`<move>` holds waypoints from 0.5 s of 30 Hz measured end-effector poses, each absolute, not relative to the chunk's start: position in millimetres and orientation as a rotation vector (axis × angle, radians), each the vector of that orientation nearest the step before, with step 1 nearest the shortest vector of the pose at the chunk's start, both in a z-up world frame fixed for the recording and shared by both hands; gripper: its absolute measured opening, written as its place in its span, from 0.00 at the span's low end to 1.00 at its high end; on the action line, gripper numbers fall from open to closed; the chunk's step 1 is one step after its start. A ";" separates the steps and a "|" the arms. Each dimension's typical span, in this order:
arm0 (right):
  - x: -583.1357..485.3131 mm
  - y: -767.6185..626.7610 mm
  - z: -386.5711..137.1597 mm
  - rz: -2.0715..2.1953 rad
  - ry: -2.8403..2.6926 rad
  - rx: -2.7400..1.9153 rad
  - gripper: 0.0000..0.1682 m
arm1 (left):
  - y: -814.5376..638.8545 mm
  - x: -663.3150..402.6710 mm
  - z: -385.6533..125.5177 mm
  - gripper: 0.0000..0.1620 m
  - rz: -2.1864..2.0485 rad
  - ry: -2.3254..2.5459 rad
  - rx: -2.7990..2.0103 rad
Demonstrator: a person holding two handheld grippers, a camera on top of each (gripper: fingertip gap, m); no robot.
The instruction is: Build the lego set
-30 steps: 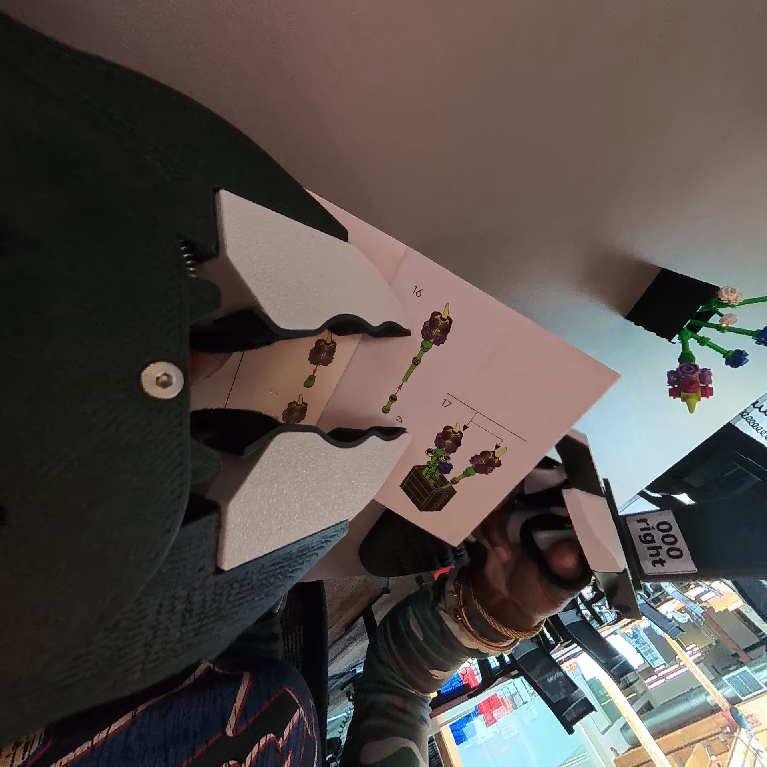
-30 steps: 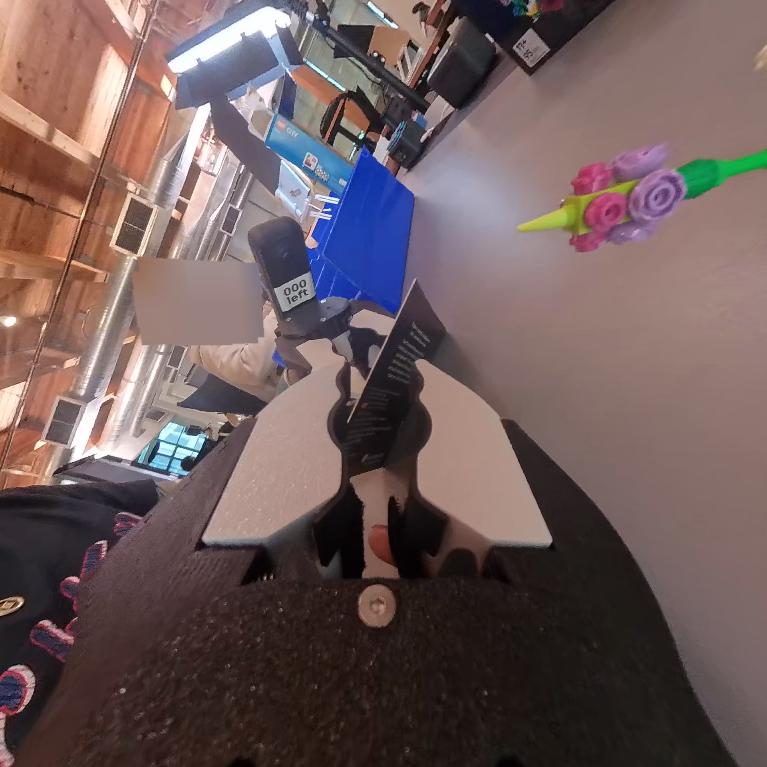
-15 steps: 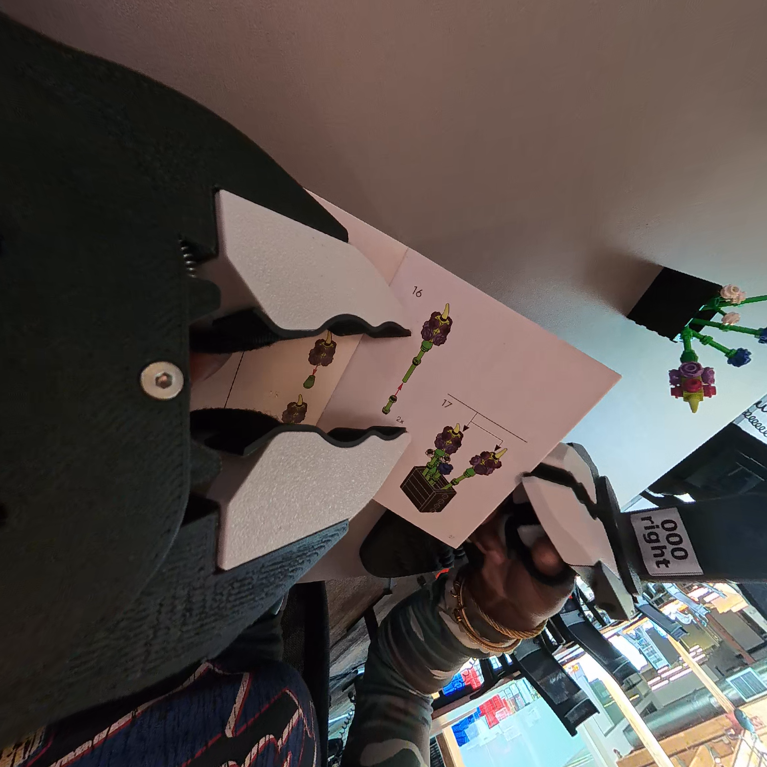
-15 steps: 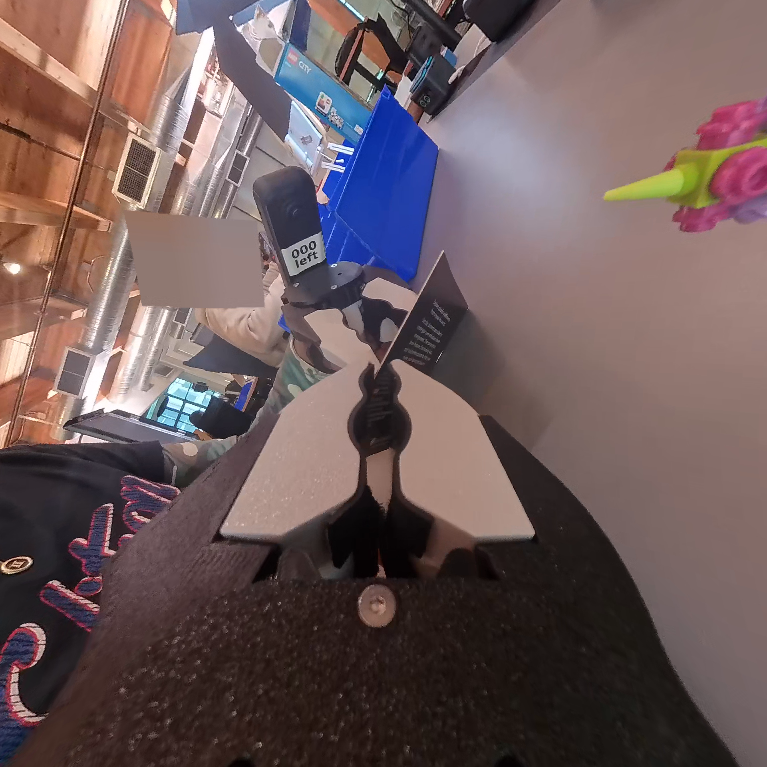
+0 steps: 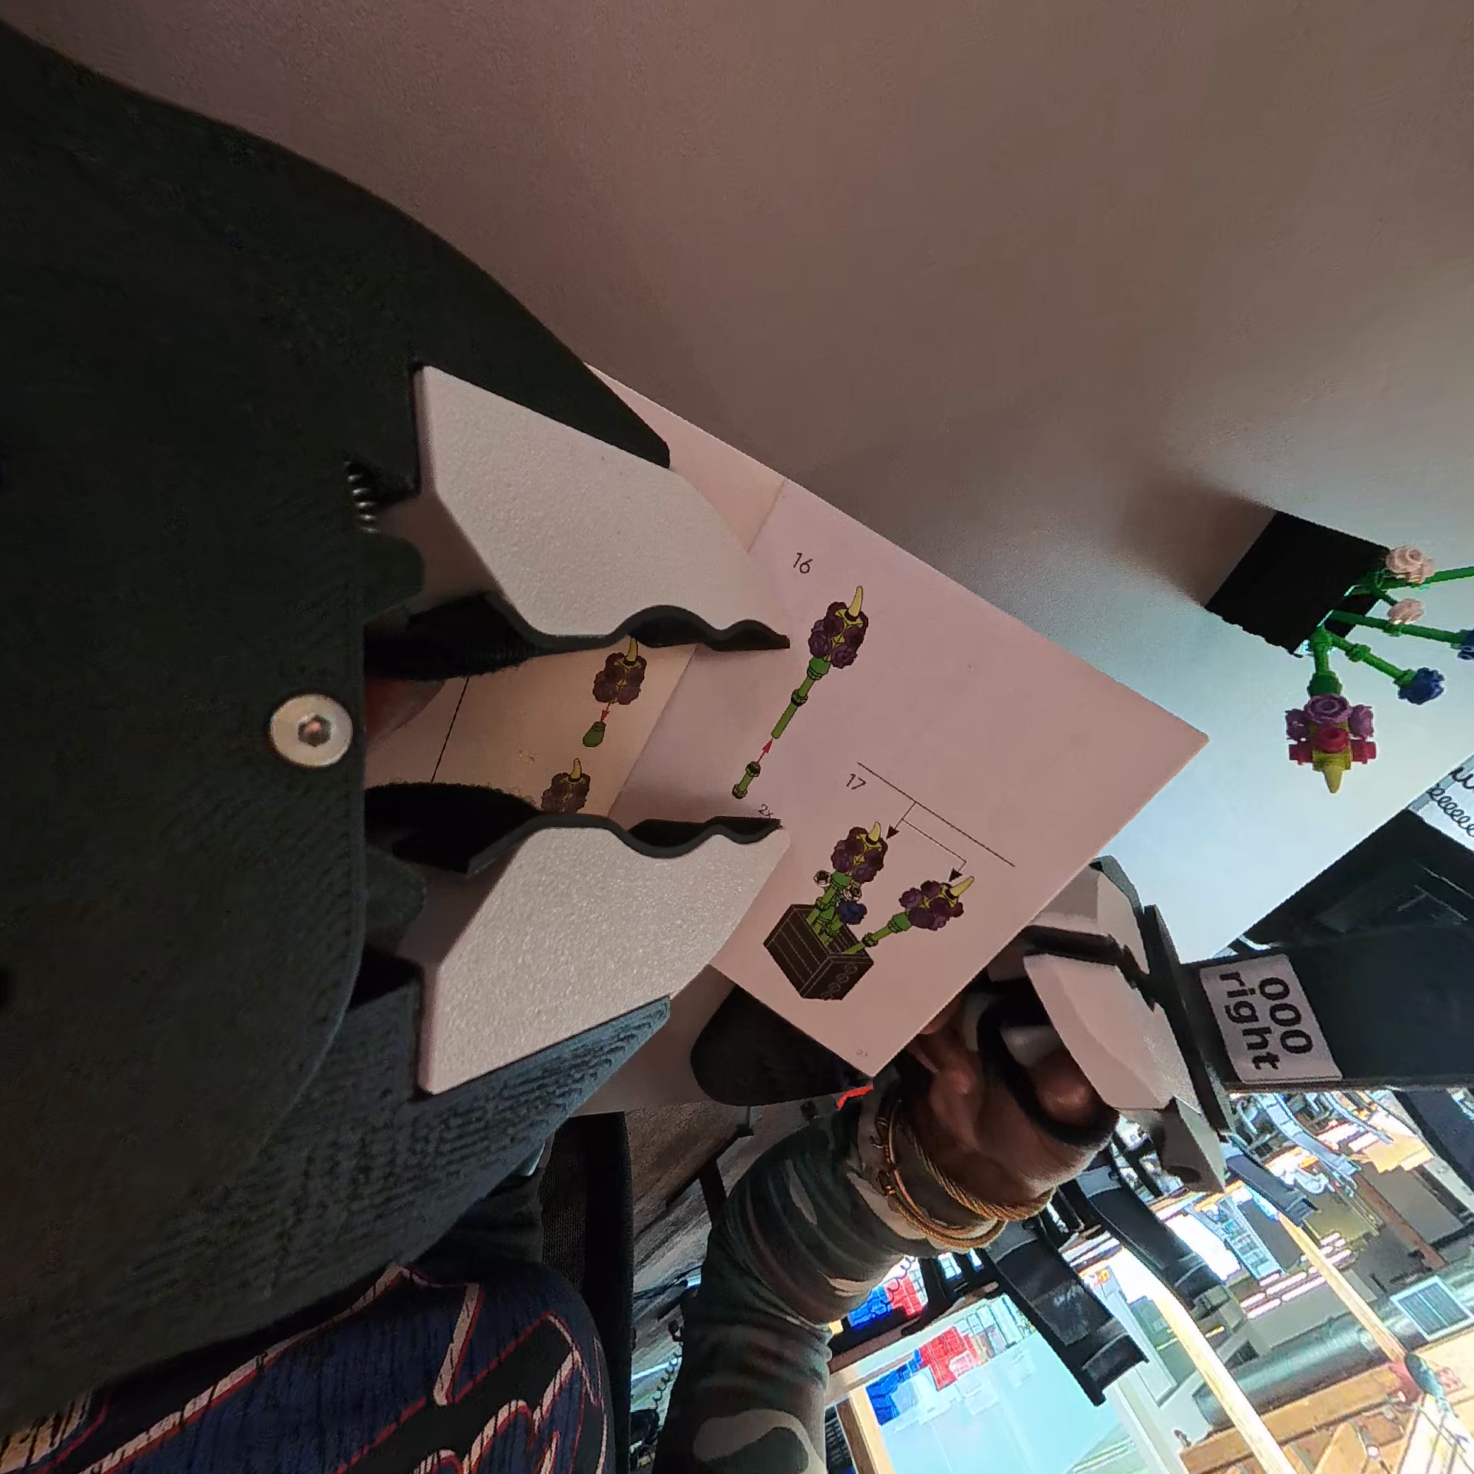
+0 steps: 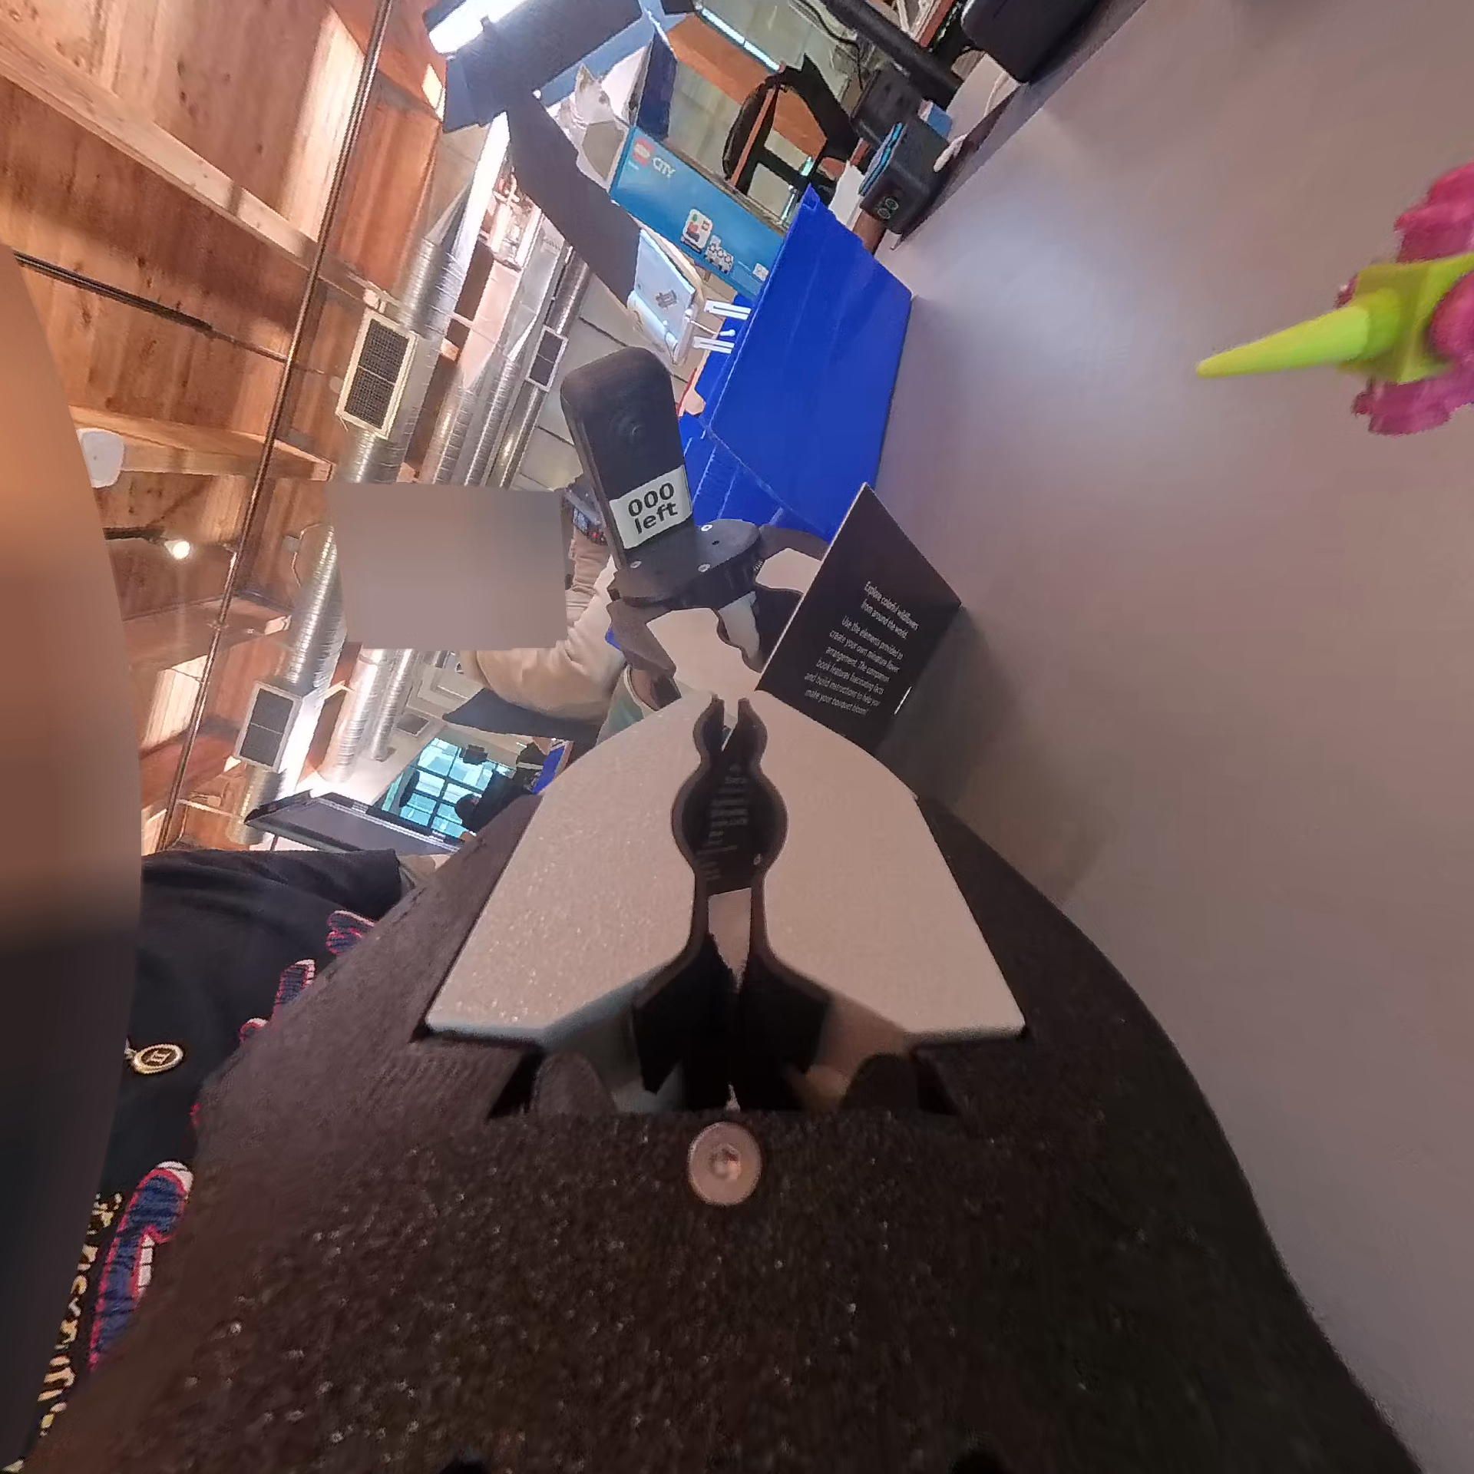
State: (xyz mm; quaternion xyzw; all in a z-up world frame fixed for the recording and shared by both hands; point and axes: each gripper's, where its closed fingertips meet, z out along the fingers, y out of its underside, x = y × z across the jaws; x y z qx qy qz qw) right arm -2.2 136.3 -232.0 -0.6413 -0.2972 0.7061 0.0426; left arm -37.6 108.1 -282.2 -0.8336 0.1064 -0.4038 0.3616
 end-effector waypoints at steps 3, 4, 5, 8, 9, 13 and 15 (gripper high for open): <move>-1.7 138.5 -233.7 2.144 -0.893 -1.975 0.02 | 108.4 -37.9 -282.2 0.25 -1.041 0.269 -2.147; -1.7 140.2 -234.7 2.128 -0.883 -1.982 0.02 | 108.4 -38.0 -282.2 0.25 -1.041 0.269 -2.147; -1.6 142.4 -236.0 2.110 -0.868 -1.990 0.03 | 108.3 -37.9 -282.2 0.25 -1.042 0.269 -2.147; -0.8 145.4 -238.9 2.079 -0.849 -2.012 0.04 | 108.1 -37.6 -282.2 0.25 -1.043 0.272 -2.147; -1.1 144.3 -240.3 2.070 -0.861 -2.022 0.05 | 108.1 -37.6 -282.2 0.25 -1.043 0.273 -2.147; -3.1 139.0 -242.1 2.062 -0.913 -2.030 0.04 | 108.0 -37.4 -282.2 0.24 -1.042 0.275 -2.148; -3.0 139.0 -241.7 2.066 -0.912 -2.026 0.02 | 107.9 -37.2 -282.3 0.24 -1.041 0.277 -2.149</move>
